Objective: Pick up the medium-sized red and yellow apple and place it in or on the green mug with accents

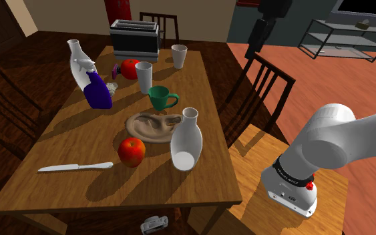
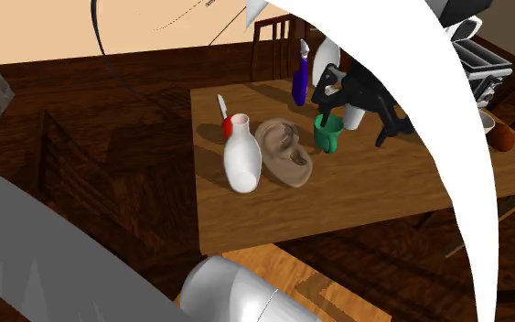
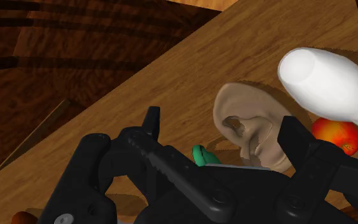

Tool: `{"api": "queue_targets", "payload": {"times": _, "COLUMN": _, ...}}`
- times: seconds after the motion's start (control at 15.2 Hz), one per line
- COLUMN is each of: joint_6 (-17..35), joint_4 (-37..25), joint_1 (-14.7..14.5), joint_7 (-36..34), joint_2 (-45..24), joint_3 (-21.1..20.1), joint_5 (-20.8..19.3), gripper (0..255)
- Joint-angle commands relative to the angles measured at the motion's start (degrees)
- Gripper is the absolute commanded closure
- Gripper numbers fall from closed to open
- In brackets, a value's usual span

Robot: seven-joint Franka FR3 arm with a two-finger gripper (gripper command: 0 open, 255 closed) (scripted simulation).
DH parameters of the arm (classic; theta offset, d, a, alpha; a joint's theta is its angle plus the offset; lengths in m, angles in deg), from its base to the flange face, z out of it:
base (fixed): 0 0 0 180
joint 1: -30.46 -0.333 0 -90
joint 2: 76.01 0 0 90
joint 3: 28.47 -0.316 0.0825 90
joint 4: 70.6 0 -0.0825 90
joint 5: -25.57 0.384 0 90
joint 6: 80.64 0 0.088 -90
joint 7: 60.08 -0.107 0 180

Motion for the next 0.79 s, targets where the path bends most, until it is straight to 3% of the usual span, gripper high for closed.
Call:
{"api": "queue_targets", "payload": {"times": 0.0, "joint_6": 0.0, "joint_4": 0.0, "joint_1": 0.0, "joint_7": 0.0, "joint_2": 0.0, "joint_3": 0.0, "joint_5": 0.0, "gripper": 0}}
{"api": "queue_targets", "payload": {"times": 0.73, "joint_6": 12.2, "joint_4": 2.0, "joint_1": -2.9, "joint_7": -13.3, "joint_2": -9.9, "joint_3": -12.8, "joint_5": 7.3, "gripper": 0}}
